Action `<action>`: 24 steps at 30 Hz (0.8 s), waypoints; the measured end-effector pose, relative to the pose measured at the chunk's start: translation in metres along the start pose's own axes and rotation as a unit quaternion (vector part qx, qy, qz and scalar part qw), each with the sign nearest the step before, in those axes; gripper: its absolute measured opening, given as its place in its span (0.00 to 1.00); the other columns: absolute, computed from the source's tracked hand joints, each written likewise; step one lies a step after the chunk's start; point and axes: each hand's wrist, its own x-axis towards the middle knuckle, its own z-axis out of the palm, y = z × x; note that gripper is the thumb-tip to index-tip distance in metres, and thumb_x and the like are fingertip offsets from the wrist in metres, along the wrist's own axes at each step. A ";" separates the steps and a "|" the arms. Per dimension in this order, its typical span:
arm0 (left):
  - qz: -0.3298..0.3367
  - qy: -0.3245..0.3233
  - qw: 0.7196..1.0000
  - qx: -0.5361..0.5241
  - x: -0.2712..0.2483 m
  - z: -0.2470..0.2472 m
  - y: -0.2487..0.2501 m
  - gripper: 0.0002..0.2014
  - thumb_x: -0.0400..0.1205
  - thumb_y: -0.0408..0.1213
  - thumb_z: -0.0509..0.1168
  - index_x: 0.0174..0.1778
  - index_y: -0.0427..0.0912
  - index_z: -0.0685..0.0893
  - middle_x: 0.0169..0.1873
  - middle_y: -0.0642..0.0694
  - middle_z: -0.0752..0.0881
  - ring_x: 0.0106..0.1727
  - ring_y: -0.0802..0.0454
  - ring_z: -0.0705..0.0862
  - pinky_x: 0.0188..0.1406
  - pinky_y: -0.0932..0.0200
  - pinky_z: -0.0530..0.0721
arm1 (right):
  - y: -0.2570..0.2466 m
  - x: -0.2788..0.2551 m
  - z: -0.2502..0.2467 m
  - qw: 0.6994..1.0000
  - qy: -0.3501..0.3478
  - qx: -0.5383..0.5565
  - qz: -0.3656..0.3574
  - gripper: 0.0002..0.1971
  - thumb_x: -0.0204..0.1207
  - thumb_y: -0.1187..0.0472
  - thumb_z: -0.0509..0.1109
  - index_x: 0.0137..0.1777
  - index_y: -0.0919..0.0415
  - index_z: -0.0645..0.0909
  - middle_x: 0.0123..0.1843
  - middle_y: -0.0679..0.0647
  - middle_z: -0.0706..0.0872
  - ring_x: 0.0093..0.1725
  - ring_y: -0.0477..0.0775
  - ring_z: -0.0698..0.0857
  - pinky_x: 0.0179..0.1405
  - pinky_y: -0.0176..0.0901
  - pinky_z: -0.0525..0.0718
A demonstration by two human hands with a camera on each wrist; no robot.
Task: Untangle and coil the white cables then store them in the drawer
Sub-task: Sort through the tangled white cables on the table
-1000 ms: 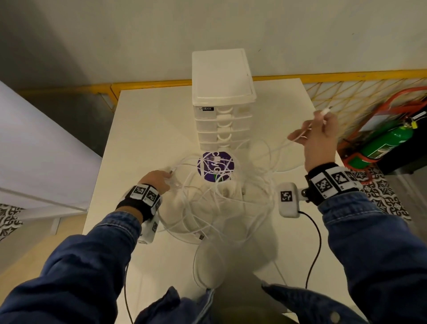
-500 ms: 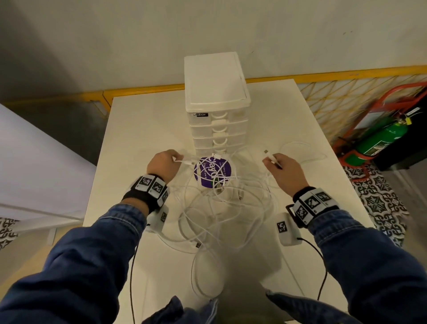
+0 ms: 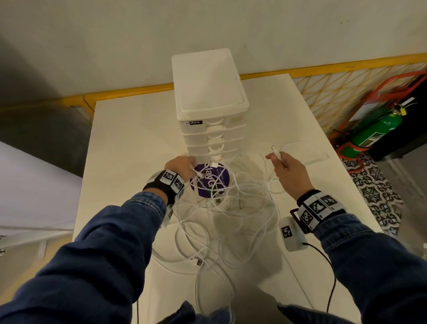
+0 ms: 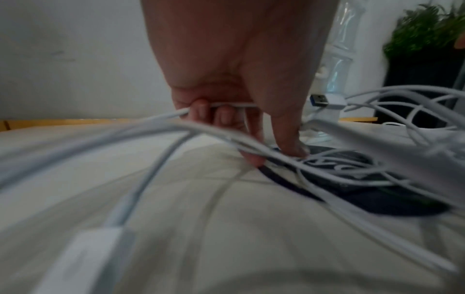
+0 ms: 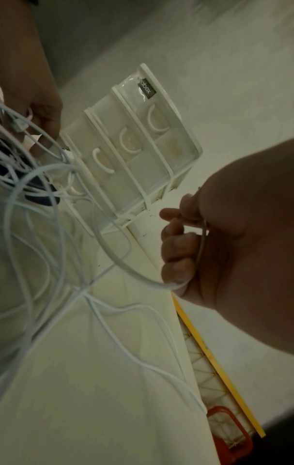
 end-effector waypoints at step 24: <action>-0.064 0.230 0.960 -0.146 -0.102 -0.060 -0.046 0.12 0.82 0.36 0.61 0.51 0.32 0.86 0.50 0.31 0.87 0.52 0.35 0.82 0.46 0.52 0.74 | -0.003 -0.043 -0.008 0.891 -0.285 -0.348 -0.057 0.13 0.77 0.48 0.62 0.42 0.56 0.82 0.44 0.52 0.85 0.51 0.61 0.82 0.45 0.46 0.75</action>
